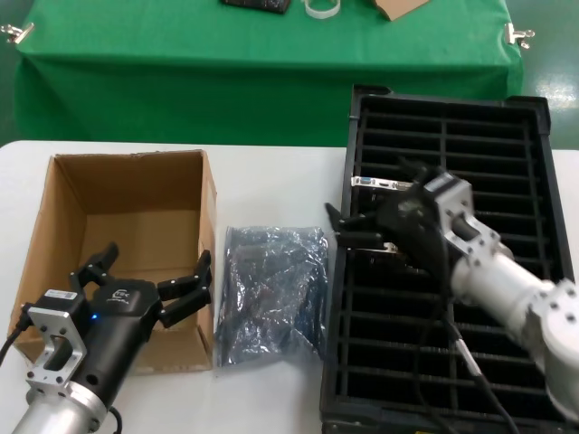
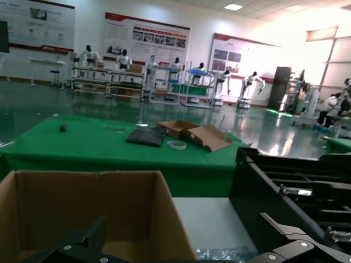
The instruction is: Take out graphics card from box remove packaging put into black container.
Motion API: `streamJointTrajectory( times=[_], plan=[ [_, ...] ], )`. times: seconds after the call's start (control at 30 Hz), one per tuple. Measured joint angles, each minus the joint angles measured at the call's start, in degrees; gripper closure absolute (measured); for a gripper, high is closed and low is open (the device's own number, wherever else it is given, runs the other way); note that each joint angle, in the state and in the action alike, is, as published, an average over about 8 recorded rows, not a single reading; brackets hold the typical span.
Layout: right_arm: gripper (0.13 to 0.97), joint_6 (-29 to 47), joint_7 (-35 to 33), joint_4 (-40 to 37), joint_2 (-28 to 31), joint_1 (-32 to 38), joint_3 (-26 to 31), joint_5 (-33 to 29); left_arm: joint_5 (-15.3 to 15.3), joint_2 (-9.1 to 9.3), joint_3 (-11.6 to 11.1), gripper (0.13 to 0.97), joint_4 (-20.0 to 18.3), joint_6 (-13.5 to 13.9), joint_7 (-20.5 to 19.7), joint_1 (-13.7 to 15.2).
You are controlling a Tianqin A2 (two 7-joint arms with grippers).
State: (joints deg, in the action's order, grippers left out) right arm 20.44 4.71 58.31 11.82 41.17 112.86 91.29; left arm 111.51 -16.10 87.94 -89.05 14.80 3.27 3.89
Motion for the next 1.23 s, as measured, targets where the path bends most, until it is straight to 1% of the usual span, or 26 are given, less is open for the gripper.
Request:
streamJointTrajectory(
  times=[0.8, 0.97, 1.23],
  plan=[
    [0.129, -16.97, -3.91, 27.71, 4.47, -34.26, -17.62, 9.84, -6.96, -0.91, 3.11, 0.132, -2.18, -12.28, -2.71, -3.24],
    [0.129, -18.50, -4.26, 30.21, 4.86, -37.28, -19.19, 10.72, -7.59, -0.99, 3.39, 0.132, -2.38, -13.39, -2.96, -3.53],
    [0.129, -18.64, -4.30, 30.42, 4.89, -37.53, -19.31, 10.79, -7.64, -1.00, 3.41, 0.132, -2.40, -13.49, -2.98, -3.55]
  ],
)
